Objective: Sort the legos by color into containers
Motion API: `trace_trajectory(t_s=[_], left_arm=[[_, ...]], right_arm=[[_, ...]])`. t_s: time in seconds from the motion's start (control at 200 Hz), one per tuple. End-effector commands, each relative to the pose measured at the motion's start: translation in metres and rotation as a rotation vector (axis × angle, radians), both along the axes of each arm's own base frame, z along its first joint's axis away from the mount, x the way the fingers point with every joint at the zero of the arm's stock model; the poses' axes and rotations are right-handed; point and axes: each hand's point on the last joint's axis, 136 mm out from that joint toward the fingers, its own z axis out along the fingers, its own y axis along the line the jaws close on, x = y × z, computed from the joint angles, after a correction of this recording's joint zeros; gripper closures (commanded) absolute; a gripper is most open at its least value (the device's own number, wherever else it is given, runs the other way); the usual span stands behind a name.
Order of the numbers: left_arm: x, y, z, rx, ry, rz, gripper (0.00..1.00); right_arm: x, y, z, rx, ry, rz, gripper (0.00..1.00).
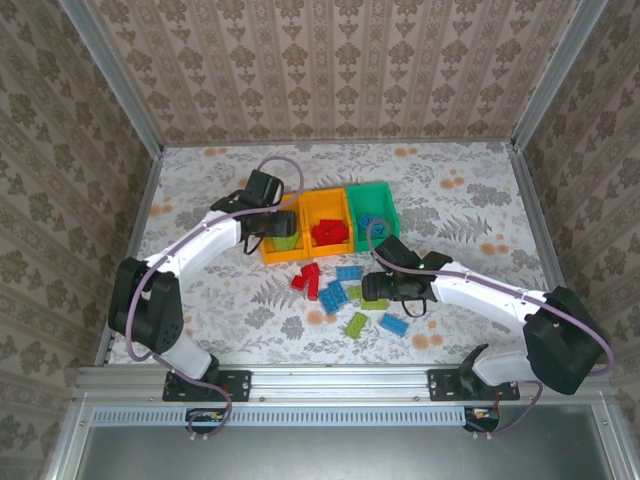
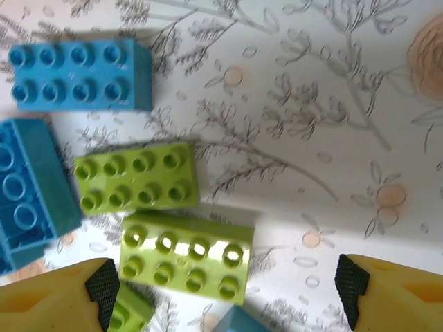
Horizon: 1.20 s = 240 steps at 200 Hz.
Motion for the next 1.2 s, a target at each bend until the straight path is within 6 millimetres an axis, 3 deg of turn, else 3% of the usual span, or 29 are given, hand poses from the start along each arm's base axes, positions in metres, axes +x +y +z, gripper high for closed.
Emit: trace_trajectory(t_s=[0.0,0.115,0.31,0.39,0.51,0.695,1.015,1.09,1.195], left_arm=[[-0.01,0.011,0.005,0.028,-0.017,-0.002,0.22],[-0.016,0.016,0.006,0.045,-0.04,-0.011,0.0],[-0.017,0.019,0.019,0.041,-0.12,-0.019,0.0],[-0.018,0.018,0.023,0.032,-0.142,-0.022,0.0],[-0.021,0.018,0.025,0.023,-0.158,-0.029,0.0],[-0.031,0.026,0.021,0.038,-0.164,-0.028,0.0],[-0.042,0.031,0.021,0.021,-0.203,-0.035,0.0],[-0.044,0.03,0.02,0.011,-0.208,-0.043,0.0],[-0.047,0.031,0.016,0.014,-0.201,-0.047,0.0]], right_arm=[[-0.021,0.01,0.011,0.029,0.045,-0.013,0.17],[-0.039,0.024,0.011,0.095,0.103,-0.079,0.18],[-0.058,0.044,0.008,0.183,0.104,-0.222,0.19],[-0.062,0.046,-0.003,0.173,0.108,-0.258,0.21],[-0.06,0.066,-0.013,0.168,0.136,-0.232,0.23],[-0.067,0.073,-0.03,0.1,0.172,-0.224,0.22],[-0.06,0.08,-0.052,0.049,0.192,-0.235,0.23],[-0.058,0.079,-0.057,0.033,0.197,-0.236,0.27],[-0.058,0.076,-0.062,0.003,0.204,-0.225,0.41]])
